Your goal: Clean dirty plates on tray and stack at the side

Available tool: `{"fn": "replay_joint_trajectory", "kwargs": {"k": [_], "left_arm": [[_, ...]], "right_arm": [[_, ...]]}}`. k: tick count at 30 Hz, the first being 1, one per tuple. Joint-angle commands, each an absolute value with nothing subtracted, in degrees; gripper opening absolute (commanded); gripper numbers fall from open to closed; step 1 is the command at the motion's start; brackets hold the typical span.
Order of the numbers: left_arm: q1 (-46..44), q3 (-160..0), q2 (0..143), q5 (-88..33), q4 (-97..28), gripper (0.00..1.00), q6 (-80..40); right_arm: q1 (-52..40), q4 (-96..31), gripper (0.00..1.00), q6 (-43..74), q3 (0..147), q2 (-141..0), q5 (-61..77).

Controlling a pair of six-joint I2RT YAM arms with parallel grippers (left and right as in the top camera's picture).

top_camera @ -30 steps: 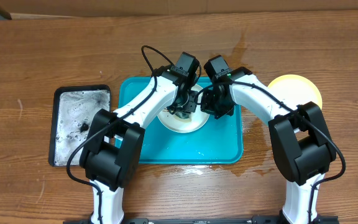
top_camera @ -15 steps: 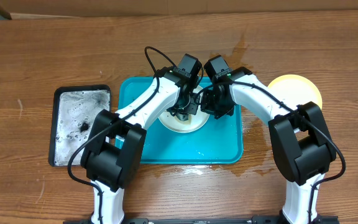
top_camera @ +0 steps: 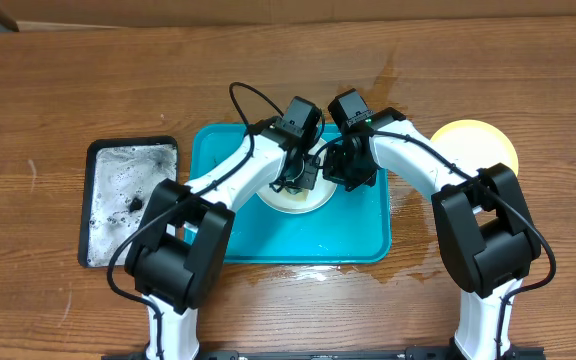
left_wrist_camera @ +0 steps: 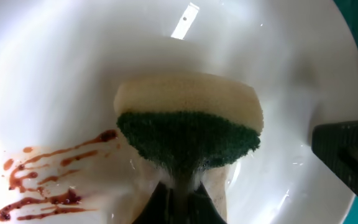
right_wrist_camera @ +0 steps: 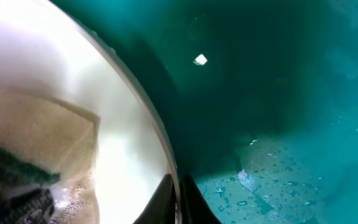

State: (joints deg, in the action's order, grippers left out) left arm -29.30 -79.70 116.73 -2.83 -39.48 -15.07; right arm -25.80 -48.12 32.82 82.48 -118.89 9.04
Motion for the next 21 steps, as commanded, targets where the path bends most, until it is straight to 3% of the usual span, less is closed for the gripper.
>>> {"fn": "replay_joint_trajectory", "kwargs": {"k": [1, 21], "left_arm": [[-29.61, -76.53, 118.76, 1.5, -40.32, 0.04, -15.44], [-29.61, -72.79, 118.76, 11.97, -38.74, 0.04, -13.26]], "right_arm": [[-25.5, -48.16, 0.04, 33.32, 81.06, -119.81, 7.16], [-25.5, -48.07, 0.04, 33.32, 81.06, -119.81, 7.14]]}}
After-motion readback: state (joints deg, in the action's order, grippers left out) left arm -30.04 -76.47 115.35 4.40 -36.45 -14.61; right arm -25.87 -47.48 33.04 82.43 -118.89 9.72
